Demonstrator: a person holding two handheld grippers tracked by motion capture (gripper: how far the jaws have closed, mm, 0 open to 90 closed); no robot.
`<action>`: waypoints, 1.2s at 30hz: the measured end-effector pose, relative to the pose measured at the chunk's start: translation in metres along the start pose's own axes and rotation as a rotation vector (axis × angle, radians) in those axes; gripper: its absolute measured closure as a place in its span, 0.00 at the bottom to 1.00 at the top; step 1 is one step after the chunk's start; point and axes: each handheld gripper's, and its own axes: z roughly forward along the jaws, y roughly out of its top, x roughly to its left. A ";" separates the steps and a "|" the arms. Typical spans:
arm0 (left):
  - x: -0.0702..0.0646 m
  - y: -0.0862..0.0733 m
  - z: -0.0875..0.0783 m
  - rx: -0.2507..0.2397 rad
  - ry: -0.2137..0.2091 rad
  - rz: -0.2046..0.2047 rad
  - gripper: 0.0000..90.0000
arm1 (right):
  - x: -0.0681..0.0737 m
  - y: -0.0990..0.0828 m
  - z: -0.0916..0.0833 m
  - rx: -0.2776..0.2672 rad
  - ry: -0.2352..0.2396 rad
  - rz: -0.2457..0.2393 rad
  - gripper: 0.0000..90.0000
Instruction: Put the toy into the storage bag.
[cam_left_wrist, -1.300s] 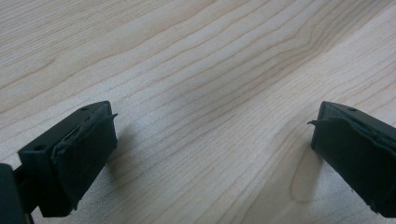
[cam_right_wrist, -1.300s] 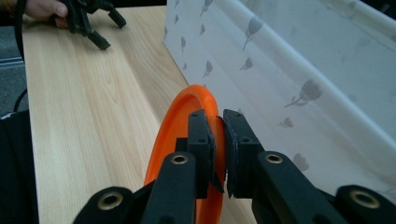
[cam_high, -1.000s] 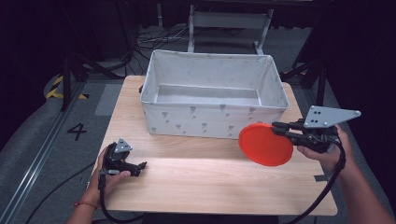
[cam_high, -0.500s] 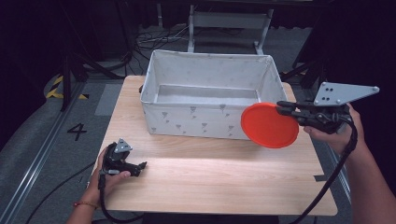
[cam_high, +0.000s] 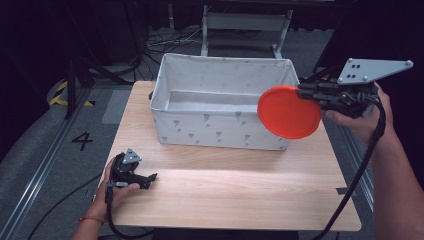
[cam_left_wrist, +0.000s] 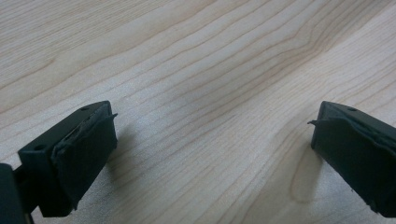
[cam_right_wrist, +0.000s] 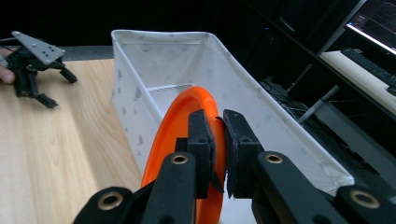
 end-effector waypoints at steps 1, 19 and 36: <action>0.000 0.000 0.000 0.002 0.000 0.000 0.01 | -0.003 0.002 0.001 0.004 -0.007 -0.004 0.92; 0.000 0.000 0.000 0.001 0.003 0.003 0.01 | -0.057 0.010 0.051 0.044 -0.042 0.047 0.92; 0.000 0.000 0.000 0.005 0.003 0.004 0.01 | -0.072 -0.016 0.112 0.141 0.051 0.009 0.92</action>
